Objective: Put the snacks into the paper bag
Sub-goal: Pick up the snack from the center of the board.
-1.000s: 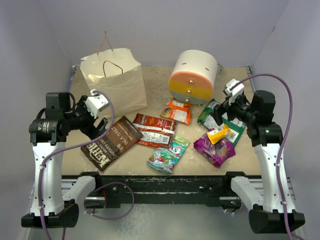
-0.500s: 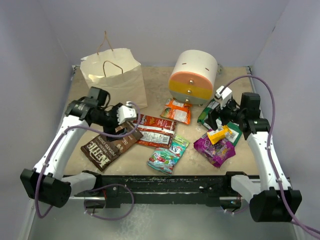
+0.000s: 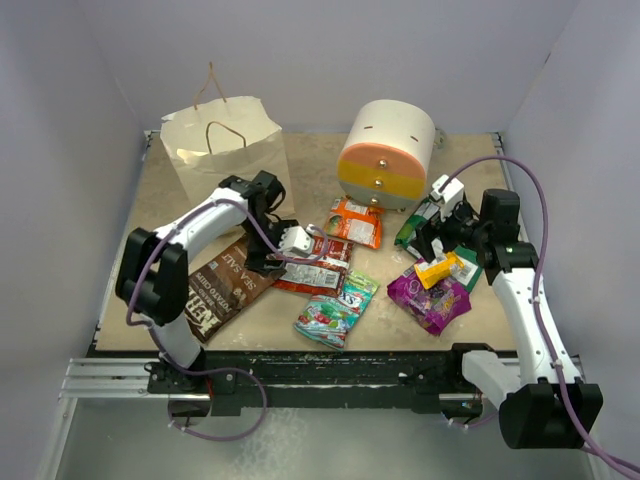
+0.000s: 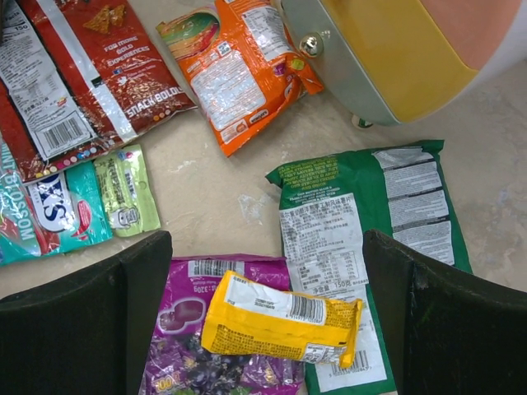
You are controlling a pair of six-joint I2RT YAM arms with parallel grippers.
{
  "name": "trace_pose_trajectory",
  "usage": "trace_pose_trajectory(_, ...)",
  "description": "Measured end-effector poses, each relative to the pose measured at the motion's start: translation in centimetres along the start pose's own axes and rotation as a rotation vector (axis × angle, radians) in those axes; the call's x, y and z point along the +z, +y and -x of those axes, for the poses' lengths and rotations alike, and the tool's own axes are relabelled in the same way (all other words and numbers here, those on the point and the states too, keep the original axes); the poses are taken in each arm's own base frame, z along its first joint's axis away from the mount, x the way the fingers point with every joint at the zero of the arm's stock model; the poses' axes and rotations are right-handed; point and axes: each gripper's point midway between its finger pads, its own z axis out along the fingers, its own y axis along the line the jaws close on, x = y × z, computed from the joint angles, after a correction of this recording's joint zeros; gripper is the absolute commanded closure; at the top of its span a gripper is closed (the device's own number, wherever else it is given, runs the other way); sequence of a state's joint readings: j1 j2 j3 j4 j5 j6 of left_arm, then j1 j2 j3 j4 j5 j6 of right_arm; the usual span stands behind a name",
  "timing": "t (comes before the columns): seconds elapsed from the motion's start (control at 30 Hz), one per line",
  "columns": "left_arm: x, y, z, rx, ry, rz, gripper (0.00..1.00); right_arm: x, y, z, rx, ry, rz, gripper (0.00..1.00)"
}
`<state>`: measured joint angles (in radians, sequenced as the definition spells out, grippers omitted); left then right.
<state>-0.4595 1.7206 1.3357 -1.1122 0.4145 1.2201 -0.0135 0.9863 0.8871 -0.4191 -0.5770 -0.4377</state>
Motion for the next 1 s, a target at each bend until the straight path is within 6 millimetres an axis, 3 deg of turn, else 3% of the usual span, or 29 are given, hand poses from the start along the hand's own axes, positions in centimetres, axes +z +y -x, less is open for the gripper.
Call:
trace_pose_trajectory(0.17,1.7,1.6,-0.1,0.093,0.05,-0.059,0.2,0.1,-0.2,-0.2,-0.001,0.004,-0.011,0.0)
trace_pose_trajectory(0.43,3.9,2.5,-1.4,0.139,0.143,-0.174,0.29,0.2,-0.3,-0.2,-0.001,0.004,-0.011,0.0)
trace_pose_trajectory(0.67,5.4,1.8,-3.0,0.123,0.211,-0.271,0.45,0.3,-0.3,-0.3,0.002,0.007,-0.009,0.0)
trace_pose_trajectory(1.0,4.8,1.0,-3.7,0.096,0.269,-0.301,0.78,0.3,-0.3,-0.3,0.001,0.006,-0.008,0.0)
